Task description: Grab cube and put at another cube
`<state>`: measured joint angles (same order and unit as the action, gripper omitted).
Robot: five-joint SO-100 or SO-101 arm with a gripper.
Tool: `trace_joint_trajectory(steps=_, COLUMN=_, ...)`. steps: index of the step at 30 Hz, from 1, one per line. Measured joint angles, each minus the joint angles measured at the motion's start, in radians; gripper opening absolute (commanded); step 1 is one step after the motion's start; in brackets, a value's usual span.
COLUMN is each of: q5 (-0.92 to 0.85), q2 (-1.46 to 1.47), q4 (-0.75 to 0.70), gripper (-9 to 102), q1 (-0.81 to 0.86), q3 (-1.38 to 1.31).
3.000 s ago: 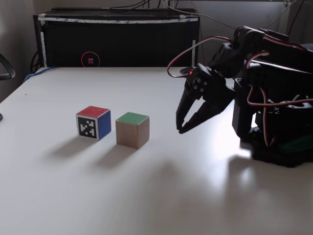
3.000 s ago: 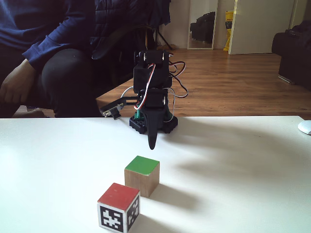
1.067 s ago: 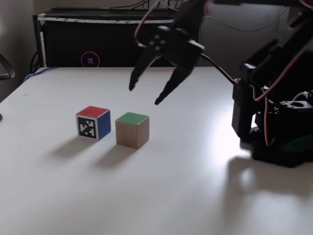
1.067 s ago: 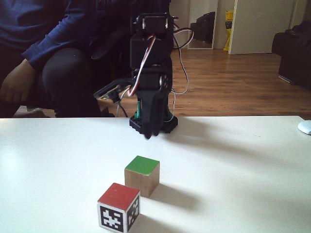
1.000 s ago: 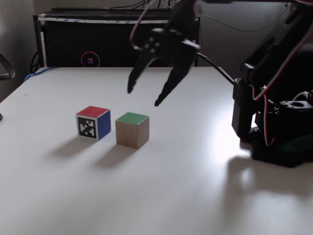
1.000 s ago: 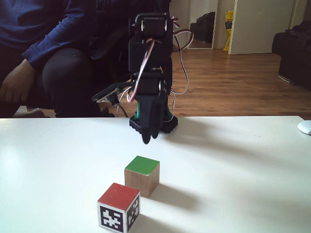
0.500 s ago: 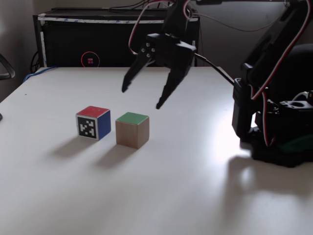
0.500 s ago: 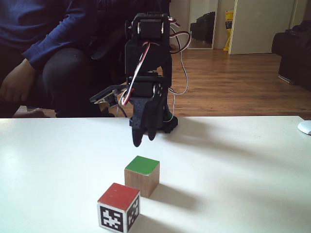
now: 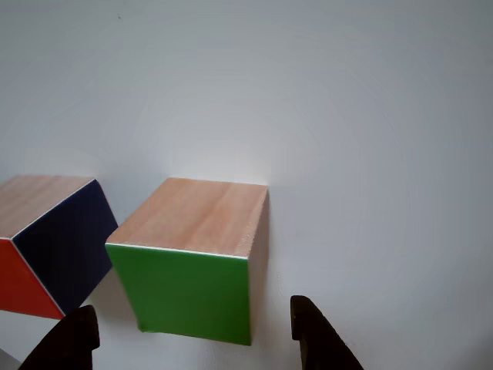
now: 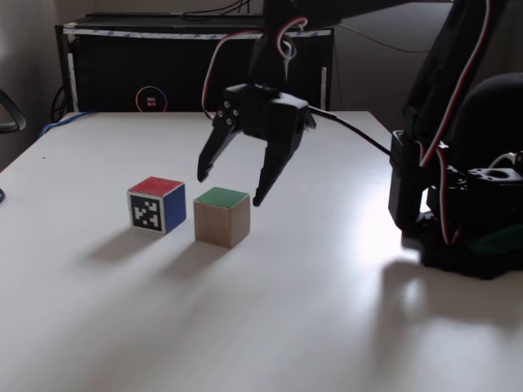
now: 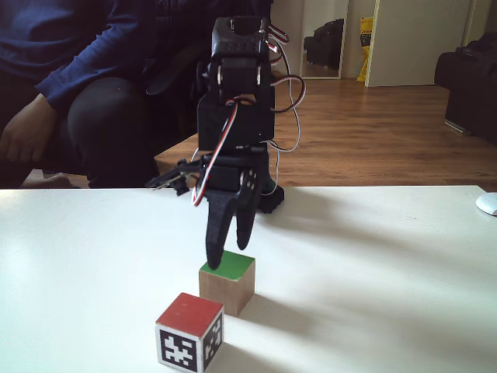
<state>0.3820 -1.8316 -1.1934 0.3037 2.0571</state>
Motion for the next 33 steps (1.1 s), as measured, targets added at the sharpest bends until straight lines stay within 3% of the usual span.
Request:
trace_joint_trajectory(steps=23, q5=0.058, q2=0.233, q4=0.109, gripper=37, q1=-0.003, q3=-0.052)
trace_joint_trajectory(steps=33, q5=0.052, q2=0.258, q4=0.130, gripper=21, q1=0.000, q3=-0.087)
